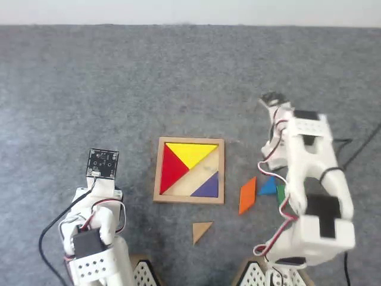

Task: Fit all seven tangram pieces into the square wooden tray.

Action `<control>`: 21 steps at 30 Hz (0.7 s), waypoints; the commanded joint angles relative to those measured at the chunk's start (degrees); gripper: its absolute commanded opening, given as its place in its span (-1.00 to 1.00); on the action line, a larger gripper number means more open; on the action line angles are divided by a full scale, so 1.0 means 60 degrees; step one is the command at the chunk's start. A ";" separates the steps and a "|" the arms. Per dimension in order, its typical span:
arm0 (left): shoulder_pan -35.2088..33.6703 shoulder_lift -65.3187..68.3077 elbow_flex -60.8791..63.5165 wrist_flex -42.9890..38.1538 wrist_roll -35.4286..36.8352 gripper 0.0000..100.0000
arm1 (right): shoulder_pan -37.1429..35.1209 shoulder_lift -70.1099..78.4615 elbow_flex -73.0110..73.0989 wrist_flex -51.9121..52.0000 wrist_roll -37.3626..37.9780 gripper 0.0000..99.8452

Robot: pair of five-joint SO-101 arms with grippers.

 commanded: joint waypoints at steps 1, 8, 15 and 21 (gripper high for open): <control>0.0029 -0.0103 -0.0081 0.0059 0.0073 -0.83 | 0.0330 -0.2190 -0.1114 0.1707 0.0484 -0.97; 0.0029 -0.0103 -0.0081 0.0059 0.0073 -0.83 | 0.0652 -0.5927 0.0440 0.2703 0.1377 -0.97; 0.0029 -0.0103 -0.0081 0.0059 0.0073 -0.83 | -0.0315 -0.7158 0.3560 0.2117 0.1026 -0.57; 0.0029 -0.0103 -0.0081 0.0059 0.0073 -0.83 | -0.3846 -0.7245 0.4264 0.2835 0.1612 -0.43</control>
